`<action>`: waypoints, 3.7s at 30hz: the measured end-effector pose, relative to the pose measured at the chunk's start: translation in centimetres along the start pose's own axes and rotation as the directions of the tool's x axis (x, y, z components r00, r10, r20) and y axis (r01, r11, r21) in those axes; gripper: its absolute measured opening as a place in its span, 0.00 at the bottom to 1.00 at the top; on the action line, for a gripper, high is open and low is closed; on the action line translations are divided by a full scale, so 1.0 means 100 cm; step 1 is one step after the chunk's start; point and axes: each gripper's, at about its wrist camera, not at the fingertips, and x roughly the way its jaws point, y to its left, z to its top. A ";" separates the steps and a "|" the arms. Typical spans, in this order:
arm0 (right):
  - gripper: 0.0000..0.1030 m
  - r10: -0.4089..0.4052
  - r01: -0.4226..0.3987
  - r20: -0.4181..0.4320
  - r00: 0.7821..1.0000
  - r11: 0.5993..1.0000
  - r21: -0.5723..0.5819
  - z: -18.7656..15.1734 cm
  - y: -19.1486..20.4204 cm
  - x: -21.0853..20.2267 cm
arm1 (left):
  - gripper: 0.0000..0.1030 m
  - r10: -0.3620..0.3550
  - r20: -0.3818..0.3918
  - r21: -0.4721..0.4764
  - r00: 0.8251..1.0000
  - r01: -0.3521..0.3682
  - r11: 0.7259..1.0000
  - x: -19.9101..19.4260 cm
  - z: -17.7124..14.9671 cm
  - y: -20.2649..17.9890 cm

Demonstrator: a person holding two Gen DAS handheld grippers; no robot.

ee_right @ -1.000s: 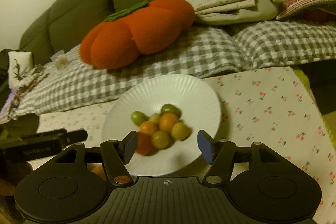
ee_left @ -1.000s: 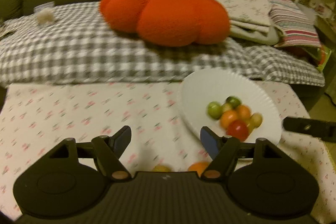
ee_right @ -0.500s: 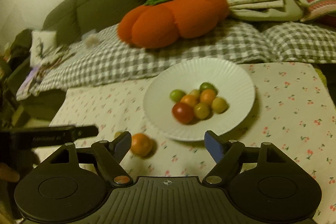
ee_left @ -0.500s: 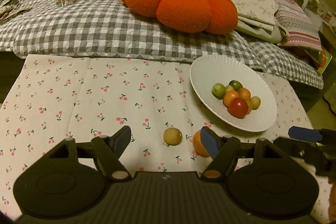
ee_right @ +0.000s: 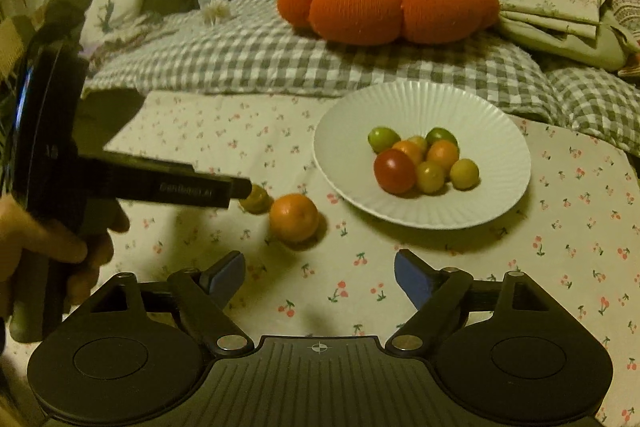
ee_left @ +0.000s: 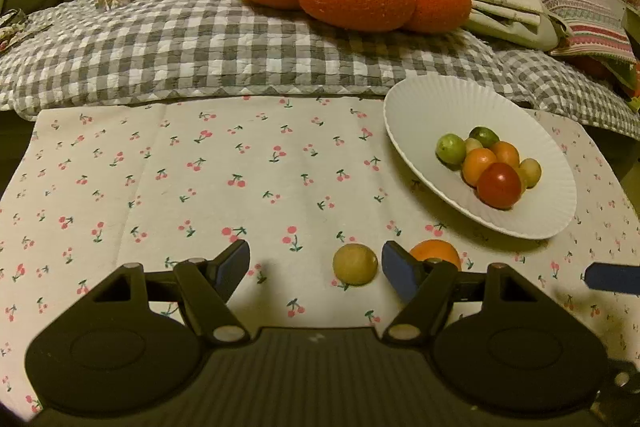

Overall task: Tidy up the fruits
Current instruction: 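Move both tools back to the last two fruits on the cloth, then grasp the dull yellow plum with the left tool while the right tool grasps the tangerine, then carry the yellow plum and tangerine onto the white plate and open both tools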

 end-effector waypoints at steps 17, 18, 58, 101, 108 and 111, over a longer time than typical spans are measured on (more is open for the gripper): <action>0.81 -0.013 0.011 -0.038 0.999 0.999 -0.043 -0.005 0.007 0.016 | 0.50 -0.105 -0.041 -0.165 0.994 0.097 0.982 0.025 0.000 0.011; 0.81 -0.013 0.011 -0.038 0.999 0.999 -0.042 -0.005 0.007 0.016 | 0.50 -0.105 -0.040 -0.167 0.994 0.097 0.981 0.025 -0.001 0.012; 0.64 0.020 -0.024 0.108 0.994 0.999 0.041 -0.005 0.010 0.082 | 0.24 0.023 -0.072 -0.213 0.997 -0.038 0.976 -0.008 0.002 0.035; 0.37 0.014 -0.041 0.187 0.982 0.989 0.144 0.032 -0.016 0.013 | 0.24 0.006 0.114 -0.049 0.994 0.000 0.999 -0.024 0.016 -0.005; 0.37 -0.020 -0.019 0.205 0.979 0.982 0.186 0.037 -0.033 0.006 | 0.24 -0.041 0.159 -0.006 0.987 0.042 0.999 -0.022 0.020 -0.019; 0.37 -0.033 -0.009 0.205 0.978 0.979 0.202 0.037 -0.039 0.004 | 0.24 -0.063 0.165 0.007 0.984 0.063 0.998 -0.018 0.021 -0.022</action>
